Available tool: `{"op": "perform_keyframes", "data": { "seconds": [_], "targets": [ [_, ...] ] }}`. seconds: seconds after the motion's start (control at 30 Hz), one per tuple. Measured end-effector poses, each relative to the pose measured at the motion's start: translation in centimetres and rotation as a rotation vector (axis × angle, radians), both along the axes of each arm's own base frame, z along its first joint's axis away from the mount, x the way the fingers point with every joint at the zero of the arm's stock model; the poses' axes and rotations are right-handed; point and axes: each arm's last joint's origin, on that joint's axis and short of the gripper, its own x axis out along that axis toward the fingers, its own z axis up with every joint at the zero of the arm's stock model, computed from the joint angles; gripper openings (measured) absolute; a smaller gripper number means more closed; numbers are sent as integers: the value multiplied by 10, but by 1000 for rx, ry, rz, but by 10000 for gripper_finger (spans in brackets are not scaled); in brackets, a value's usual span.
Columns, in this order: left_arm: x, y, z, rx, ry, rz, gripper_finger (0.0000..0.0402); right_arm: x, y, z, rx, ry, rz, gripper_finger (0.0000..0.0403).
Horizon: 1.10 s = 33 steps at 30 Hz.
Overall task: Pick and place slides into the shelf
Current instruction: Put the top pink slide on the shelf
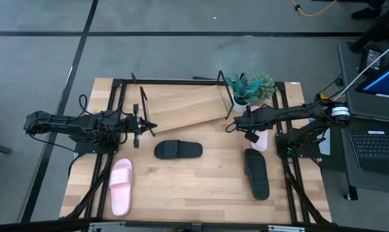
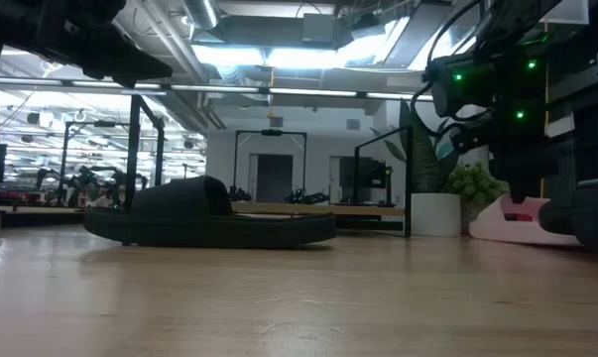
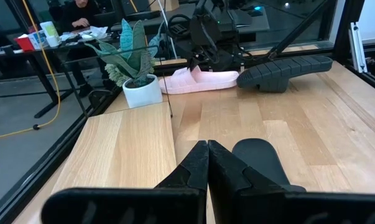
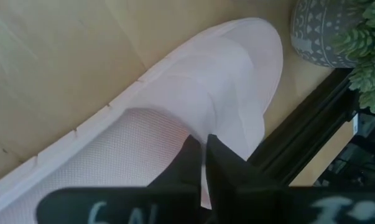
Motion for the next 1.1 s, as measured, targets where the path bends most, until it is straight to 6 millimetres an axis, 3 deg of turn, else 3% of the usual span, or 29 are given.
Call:
{"op": "perform_keyframes", "data": {
  "seconds": [0.13,0.53,1.1],
  "targets": [
    [0,0,0,0,0,0,0,1,4,7,7,-27,-1,8],
    [0,0,0,-1,-1,1,0,17,15,65,-39,-239,63,6],
    [0,0,-1,-2,14,1,0,16,28,124,11,-280,66,6]
  ]
}}
